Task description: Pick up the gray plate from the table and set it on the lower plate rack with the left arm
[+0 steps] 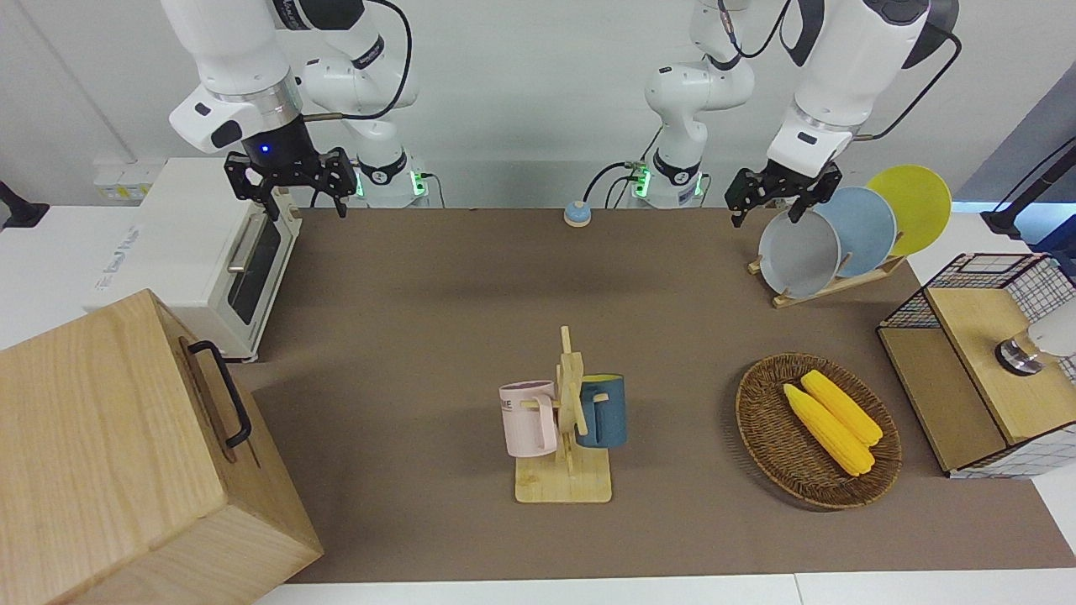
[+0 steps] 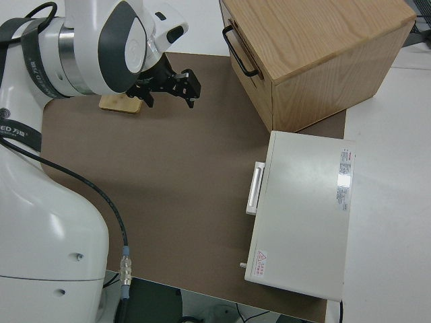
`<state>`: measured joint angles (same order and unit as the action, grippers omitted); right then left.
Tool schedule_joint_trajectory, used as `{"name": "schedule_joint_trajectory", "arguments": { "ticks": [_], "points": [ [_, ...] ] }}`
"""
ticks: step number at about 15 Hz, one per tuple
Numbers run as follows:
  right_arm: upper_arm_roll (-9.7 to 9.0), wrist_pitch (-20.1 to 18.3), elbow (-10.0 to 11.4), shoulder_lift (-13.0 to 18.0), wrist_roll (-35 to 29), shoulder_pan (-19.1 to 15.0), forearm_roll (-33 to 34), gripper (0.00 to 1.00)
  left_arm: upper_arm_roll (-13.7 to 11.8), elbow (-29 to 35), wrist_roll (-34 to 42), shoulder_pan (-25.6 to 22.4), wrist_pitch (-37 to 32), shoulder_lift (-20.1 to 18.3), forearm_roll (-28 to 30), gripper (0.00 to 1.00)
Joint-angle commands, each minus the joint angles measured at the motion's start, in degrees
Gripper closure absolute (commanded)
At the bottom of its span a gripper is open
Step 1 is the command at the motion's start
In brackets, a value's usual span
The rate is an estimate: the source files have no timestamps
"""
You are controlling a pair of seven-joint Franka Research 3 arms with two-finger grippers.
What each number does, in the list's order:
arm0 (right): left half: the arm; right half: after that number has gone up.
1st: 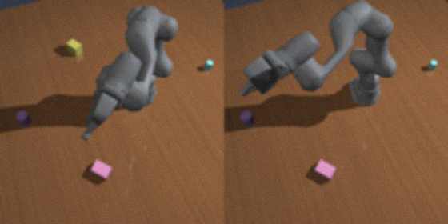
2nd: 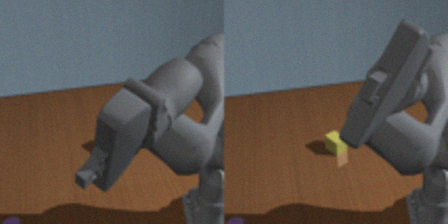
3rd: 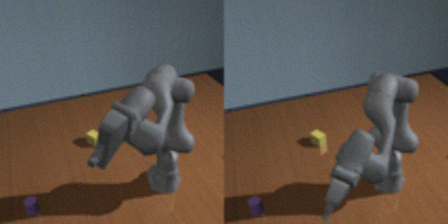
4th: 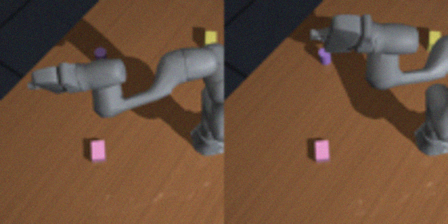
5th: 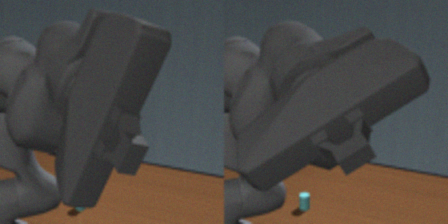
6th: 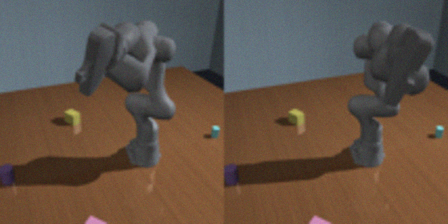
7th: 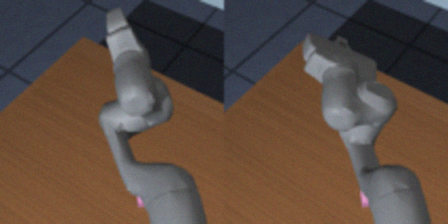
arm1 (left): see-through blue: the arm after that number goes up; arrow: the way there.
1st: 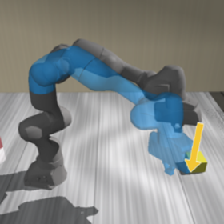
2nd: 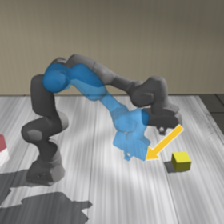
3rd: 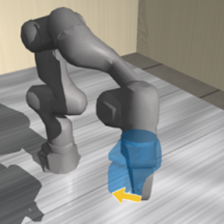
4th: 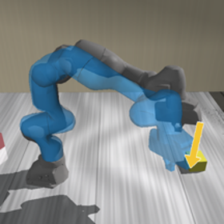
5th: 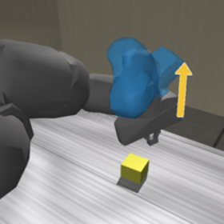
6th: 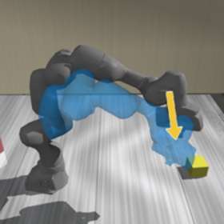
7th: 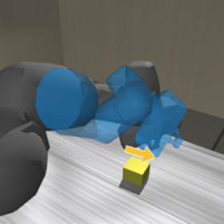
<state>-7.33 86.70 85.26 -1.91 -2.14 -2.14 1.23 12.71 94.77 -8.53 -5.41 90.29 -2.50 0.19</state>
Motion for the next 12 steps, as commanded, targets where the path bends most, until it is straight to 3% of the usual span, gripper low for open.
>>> {"name": "schedule_joint_trajectory", "arguments": {
  "ticks": [1,12],
  "points": [
    [-1.2,-0.92,-1.14,-0.55,-0.76,-1.28,0.17,0.017,-1.02,1.55,9.47,0.75,1.3,-1.28,0.34,0.0],
    [-1.2,-0.92,-1.15,-0.55,-0.76,-1.28,0.17,0.017,-1.37,2.35,10.2,1.9,1.39,-1.63,-2.21,0.0]
  ]
}}
